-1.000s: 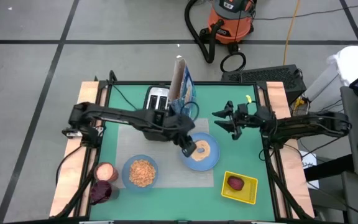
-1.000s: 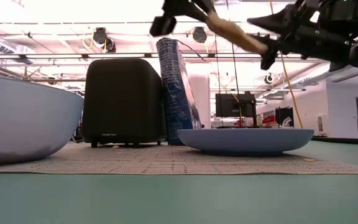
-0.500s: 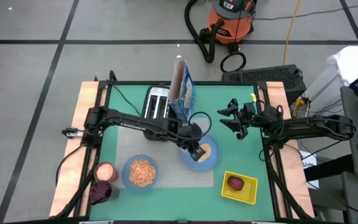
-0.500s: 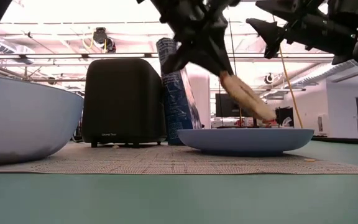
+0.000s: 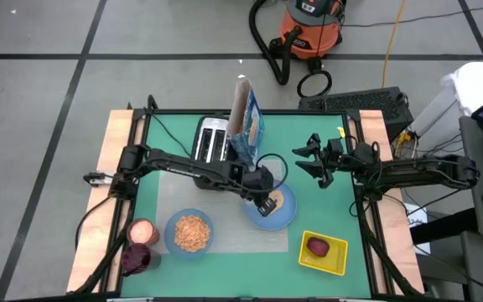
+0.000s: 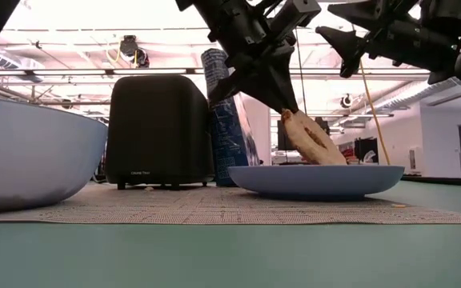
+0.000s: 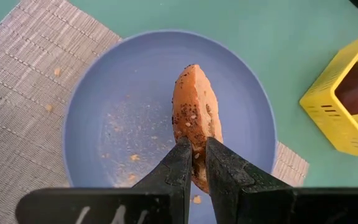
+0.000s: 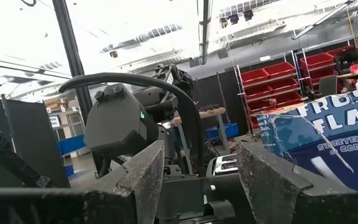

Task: Arrange a breakfast setting
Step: Put the toasted bagel on the blue plate, then put the apple on the top of the mat

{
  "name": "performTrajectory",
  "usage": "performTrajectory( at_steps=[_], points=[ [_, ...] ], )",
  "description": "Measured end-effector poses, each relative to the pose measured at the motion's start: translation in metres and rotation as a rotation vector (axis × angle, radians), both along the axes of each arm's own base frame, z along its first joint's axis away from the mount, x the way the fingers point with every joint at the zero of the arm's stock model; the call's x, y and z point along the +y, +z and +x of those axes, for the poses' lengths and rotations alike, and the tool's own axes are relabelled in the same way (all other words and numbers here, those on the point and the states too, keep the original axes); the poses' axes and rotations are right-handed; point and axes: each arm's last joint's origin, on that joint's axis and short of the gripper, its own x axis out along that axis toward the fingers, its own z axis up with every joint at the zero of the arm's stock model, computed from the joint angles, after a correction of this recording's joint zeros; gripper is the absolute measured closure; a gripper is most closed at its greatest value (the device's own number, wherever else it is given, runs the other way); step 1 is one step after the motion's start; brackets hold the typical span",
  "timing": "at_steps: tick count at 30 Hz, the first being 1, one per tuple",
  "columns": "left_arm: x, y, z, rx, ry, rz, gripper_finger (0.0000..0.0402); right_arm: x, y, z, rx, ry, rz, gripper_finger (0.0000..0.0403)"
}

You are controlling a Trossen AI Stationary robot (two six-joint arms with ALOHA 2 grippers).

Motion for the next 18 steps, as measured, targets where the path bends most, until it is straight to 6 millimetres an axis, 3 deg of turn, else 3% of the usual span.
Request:
performTrajectory(
  at_steps=[5, 18],
  points=[
    [-0.0003, 0.0000, -0.0001, -0.002, 0.003, 0.040, 0.0351, 0.0000, 0.0000, 0.0000, 0.000, 0.000, 0.000, 0.0211],
    [0.0002, 0.0001, -0.0001, -0.003, 0.012, 0.052, 0.0249, 0.0000, 0.0000, 0.0000, 0.000, -0.001, 0.000, 0.0211]
  ],
)
